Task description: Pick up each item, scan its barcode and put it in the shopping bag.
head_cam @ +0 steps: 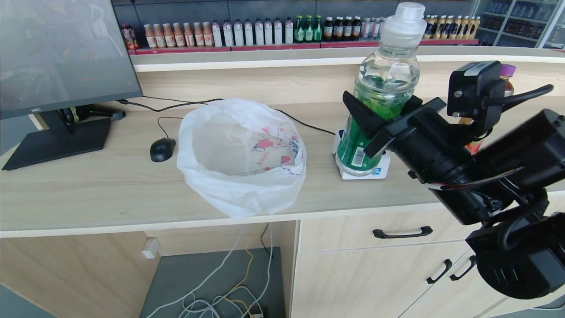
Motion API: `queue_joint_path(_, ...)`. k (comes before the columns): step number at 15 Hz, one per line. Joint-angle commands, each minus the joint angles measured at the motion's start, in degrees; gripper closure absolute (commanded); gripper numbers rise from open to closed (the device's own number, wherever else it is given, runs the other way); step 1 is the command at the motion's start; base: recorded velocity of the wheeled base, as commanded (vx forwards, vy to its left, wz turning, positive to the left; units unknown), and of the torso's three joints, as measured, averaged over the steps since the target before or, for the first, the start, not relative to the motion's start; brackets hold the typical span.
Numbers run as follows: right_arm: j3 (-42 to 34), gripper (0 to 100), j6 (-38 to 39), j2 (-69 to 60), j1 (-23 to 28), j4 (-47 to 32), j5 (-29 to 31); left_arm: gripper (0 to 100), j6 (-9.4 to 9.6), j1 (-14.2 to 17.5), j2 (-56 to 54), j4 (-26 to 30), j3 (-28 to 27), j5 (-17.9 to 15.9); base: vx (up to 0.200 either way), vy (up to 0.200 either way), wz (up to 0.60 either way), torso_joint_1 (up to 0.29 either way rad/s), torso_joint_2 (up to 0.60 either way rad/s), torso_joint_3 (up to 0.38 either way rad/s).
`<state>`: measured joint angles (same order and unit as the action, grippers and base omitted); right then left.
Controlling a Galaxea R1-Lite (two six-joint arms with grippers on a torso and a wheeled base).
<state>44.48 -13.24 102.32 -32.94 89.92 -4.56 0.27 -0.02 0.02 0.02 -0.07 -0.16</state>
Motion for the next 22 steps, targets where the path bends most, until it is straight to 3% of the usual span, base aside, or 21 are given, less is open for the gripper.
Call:
queue_joint_path(1,3.33,100,-1.35,4.12,0.42,0.08,-3.18,0,0.00,0.02,-0.02,-0.02,0.07,-0.02,0.000,0.000,0.00,0.000,0.00,0.000)
queue_joint_path(4,10.98,100,-6.62,7.72,2.79,0.08,-6.95,0,0.00,0.02,-0.02,-0.02,0.07,-0.02,0.000,0.000,0.00,0.000,0.00,0.000)
queue_joint_path(9,14.40,100,-10.84,8.25,8.86,0.08,-9.94,0,0.00,0.02,-0.02,-0.02,-0.01,-0.02,0.000,0.000,0.00,0.000,0.00,0.000)
queue_joint_path(11,15.63,100,-15.50,8.60,11.05,0.08,-17.68,0,0.00,0.02,-0.02,-0.02,-0.01,-0.02,0.000,0.000,0.00,0.000,0.00,0.000)
queue_joint_path(16,18.80,100,-23.24,14.23,11.05,0.08,-33.23,0,0.00,0.02,-0.02,-0.02,-0.01,-0.02,0.000,0.000,0.00,0.000,0.00,0.000)
queue_joint_path(22,24.07,100,-27.01,18.18,11.67,0.08,-37.63,0,0.00,0.02,-0.02,-0.02,-0.01,-0.02,0.000,0.000,0.00,0.000,0.00,0.000)
